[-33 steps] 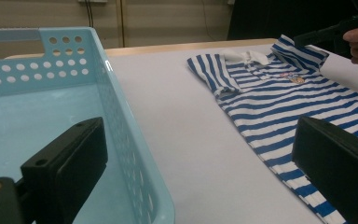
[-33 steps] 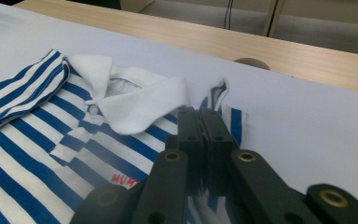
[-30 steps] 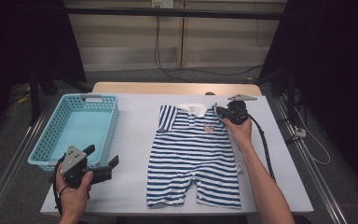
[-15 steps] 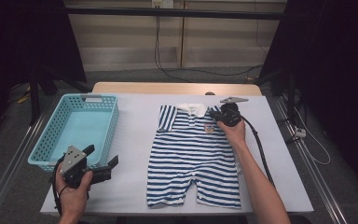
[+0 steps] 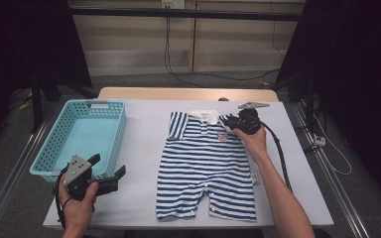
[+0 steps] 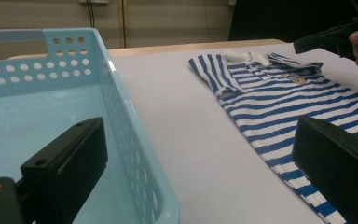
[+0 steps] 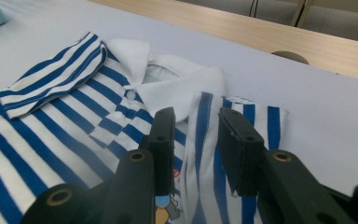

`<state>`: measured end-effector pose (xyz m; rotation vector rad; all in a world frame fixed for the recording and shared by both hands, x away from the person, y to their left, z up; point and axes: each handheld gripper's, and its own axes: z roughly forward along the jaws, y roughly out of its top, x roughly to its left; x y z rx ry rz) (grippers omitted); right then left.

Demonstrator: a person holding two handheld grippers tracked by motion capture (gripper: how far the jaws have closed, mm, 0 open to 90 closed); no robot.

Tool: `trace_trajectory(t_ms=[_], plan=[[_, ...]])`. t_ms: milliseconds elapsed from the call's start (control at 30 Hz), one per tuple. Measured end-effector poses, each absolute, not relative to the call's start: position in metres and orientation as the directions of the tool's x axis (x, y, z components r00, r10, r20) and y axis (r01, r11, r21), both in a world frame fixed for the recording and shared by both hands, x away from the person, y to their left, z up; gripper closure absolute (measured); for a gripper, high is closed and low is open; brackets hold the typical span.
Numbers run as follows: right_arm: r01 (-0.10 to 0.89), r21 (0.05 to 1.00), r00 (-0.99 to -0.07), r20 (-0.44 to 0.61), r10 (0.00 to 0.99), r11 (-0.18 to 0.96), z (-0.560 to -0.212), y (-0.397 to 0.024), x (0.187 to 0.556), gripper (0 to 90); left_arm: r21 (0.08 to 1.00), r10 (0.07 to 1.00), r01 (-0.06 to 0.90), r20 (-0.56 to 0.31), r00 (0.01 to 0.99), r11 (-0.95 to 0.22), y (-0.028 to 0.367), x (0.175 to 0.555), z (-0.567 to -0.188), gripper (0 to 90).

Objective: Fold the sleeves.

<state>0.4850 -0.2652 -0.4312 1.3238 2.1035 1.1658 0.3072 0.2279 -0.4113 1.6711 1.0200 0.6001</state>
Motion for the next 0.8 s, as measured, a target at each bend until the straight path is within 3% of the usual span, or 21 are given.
trace_trajectory(t_ms=[300,800], plan=[[0.568,0.782,-0.496,0.077,0.865,0.257,-0.439,-0.271,0.461,70.0,0.938,0.852,0.332,-0.096,0.515,-0.095,0.224,0.307,-0.412,3.7],[0.608,0.719,-0.483,0.000,0.875,0.336,-0.458,-0.269,0.461,73.4,0.939,0.854,0.330,-0.093,0.512,-0.096,0.225,0.308,-0.412,3.7]])
